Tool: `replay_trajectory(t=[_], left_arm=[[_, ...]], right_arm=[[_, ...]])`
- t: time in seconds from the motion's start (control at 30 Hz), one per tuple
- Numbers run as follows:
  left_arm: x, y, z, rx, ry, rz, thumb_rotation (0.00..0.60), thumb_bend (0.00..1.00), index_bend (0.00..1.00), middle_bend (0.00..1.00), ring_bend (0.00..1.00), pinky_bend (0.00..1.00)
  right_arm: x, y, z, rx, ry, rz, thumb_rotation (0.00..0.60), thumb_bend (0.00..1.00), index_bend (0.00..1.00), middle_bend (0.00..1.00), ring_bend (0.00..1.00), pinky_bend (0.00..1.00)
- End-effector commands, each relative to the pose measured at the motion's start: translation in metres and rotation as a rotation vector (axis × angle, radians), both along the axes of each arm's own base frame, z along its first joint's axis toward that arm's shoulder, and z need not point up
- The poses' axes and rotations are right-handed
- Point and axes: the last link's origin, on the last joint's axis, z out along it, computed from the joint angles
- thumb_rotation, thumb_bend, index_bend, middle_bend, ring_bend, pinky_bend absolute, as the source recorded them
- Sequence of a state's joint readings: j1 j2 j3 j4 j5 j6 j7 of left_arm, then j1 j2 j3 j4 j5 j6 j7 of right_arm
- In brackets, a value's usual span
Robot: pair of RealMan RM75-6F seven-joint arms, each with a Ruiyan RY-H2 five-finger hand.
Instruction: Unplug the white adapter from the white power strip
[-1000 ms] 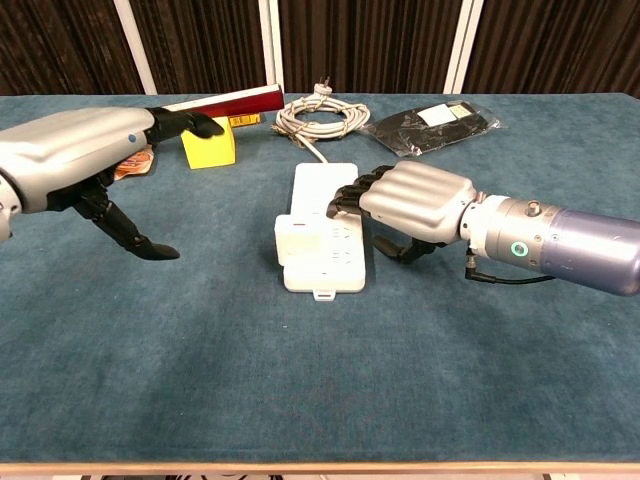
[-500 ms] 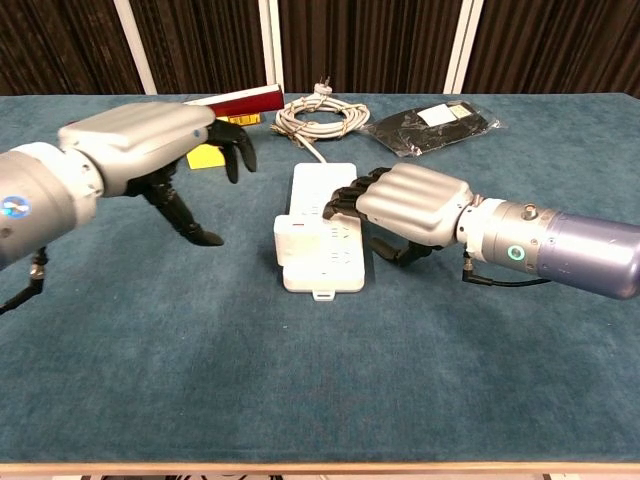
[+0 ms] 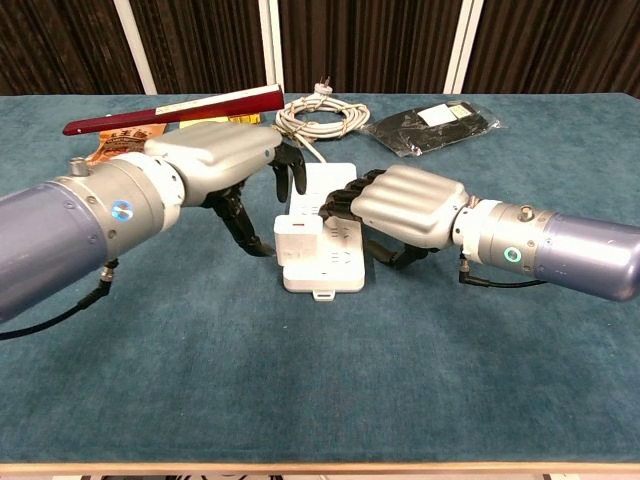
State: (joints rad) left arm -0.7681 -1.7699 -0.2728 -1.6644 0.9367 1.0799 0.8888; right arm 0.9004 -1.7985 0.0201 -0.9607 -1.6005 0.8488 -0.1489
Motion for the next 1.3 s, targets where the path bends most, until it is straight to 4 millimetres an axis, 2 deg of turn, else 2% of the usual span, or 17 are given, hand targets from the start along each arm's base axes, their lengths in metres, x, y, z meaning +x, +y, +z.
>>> replay_trajectory(t=[0.03, 0.53, 0.67, 0.9, 1.3], left_arm=[[0.003, -0.002, -0.006, -0.014, 0.006, 0.0, 0.6, 0.13, 0.35, 0.37, 0.13, 0.17], [0.01, -0.006, -0.016, -0.021, 0.013, -0.006, 0.6, 0.13, 0.36, 0.38, 0.13, 0.17], [0.012, -0.004, -0.02, -0.022, 0.024, -0.005, 0.6, 0.16, 0.37, 0.39, 0.13, 0.17], [0.008, -0.001, -0.026, -0.018, 0.053, 0.02, 0.6, 0.17, 0.4, 0.43, 0.13, 0.17], [0.004, 0.001, -0.033, -0.013, 0.068, 0.035, 0.6, 0.18, 0.41, 0.44, 0.14, 0.17]], right_arm=[[0.0, 0.0, 0.0, 0.0, 0.001, -0.001, 0.6, 0.68, 0.29, 0.27, 0.17, 0.2], [0.001, 0.0, -0.004, -0.011, 0.001, -0.009, 0.6, 0.67, 0.29, 0.27, 0.17, 0.2], [0.0, 0.0, -0.005, -0.011, 0.003, -0.013, 0.6, 0.68, 0.29, 0.27, 0.17, 0.2], [0.0, -0.001, -0.003, -0.017, 0.0, -0.01, 0.6, 0.68, 0.29, 0.27, 0.17, 0.2], [0.001, -0.001, -0.002, -0.019, 0.001, -0.004, 0.6, 0.67, 0.29, 0.27, 0.17, 0.2]])
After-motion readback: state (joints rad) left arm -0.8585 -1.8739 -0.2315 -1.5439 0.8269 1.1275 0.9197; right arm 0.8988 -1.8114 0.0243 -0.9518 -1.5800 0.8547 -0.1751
